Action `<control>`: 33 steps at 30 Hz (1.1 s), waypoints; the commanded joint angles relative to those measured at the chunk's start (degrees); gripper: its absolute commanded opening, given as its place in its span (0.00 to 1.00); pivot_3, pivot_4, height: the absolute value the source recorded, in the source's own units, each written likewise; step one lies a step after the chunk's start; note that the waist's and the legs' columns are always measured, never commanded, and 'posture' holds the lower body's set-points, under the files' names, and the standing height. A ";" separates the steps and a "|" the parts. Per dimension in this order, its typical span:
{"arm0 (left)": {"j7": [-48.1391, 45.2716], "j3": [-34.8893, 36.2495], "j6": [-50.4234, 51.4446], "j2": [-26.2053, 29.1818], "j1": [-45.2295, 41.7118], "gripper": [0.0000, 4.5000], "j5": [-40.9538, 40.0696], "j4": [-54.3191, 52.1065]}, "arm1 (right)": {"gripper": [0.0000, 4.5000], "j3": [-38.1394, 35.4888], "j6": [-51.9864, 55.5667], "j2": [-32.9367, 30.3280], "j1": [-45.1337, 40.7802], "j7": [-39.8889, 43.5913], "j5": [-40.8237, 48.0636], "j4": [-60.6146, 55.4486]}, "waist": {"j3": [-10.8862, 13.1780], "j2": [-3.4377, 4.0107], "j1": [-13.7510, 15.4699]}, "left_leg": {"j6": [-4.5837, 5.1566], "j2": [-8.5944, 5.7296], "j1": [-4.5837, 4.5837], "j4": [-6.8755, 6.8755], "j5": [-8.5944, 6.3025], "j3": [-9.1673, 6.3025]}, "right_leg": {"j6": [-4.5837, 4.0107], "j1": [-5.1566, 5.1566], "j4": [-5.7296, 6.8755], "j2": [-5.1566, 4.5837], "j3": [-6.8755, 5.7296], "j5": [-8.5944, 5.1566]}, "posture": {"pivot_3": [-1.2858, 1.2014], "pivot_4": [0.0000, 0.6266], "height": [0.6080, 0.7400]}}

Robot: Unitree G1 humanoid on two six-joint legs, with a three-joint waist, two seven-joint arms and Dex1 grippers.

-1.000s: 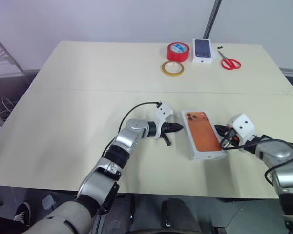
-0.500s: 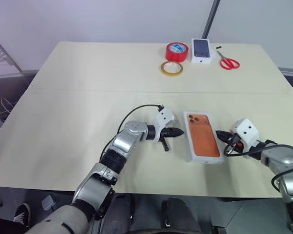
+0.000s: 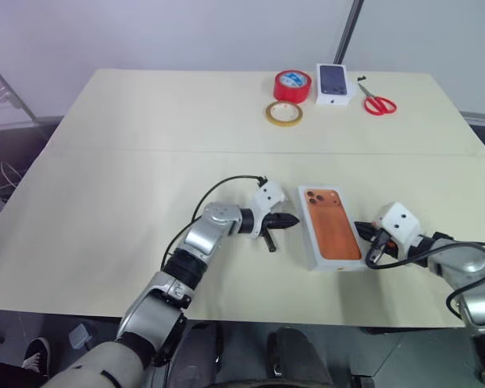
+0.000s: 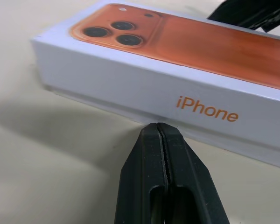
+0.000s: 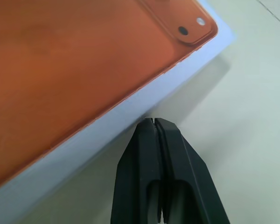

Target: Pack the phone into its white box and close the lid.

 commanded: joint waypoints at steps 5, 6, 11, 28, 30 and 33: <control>-4.09 5.97 5.02 0.15 -5.87 0.00 -7.87 -4.45 | 0.01 -7.84 0.78 -0.64 -4.00 0.86 7.23 0.34 | 0.00 0.00 0.05 | 0.00 -0.01 -0.01 0.02 0.00 0.01 | 0.00 0.00 0.00 -0.01 -0.01 0.00 | 0.52 0.24 1.00; -3.78 6.43 4.96 -0.58 -7.07 0.00 -8.47 -3.89 | 0.01 -9.15 3.49 0.48 -4.84 1.59 11.52 -1.31 | 0.01 -0.01 0.06 | 0.00 -0.01 -0.01 0.03 0.00 0.01 | 0.00 0.01 0.00 -0.02 -0.01 0.00 | 0.52 0.24 1.00; 0.18 5.99 0.55 -4.45 -10.97 0.00 -6.31 3.28 | 0.01 -10.02 11.55 1.63 -3.46 4.88 21.37 -8.27 | 0.00 -0.02 0.25 | 0.00 -0.01 0.00 0.04 0.00 -0.05 | 0.01 0.09 -0.04 -0.02 -0.04 0.00 | 0.52 0.24 1.00; 3.82 1.12 -10.12 -8.24 -9.91 0.12 3.58 20.57 | 0.00 1.82 6.19 0.63 2.11 1.84 8.10 -5.75 | -0.46 -0.71 -0.23 | 0.00 -0.03 0.90 -0.22 -0.02 -0.04 | 0.02 0.88 -0.23 -0.03 -0.03 -0.03 | 0.52 0.24 1.00; 3.18 2.43 -9.06 -7.83 -9.67 0.31 2.36 18.90 | 0.12 -0.49 11.40 1.84 0.02 3.04 14.17 -6.03 | -0.46 -0.70 -0.08 | 0.00 -0.02 0.89 -0.22 -0.02 -0.04 | 0.02 0.87 -0.21 -0.05 0.01 -0.03 | 0.52 0.24 1.00; 2.12 4.02 -9.09 -5.14 -8.63 0.65 0.90 12.12 | 0.43 -3.53 13.75 3.12 -2.59 3.27 19.25 -7.46 | -0.45 -0.68 -0.28 | 0.00 -0.01 0.84 -0.22 -0.02 -0.04 | 0.01 0.80 -0.19 -0.15 0.05 -0.03 | 0.52 0.24 1.00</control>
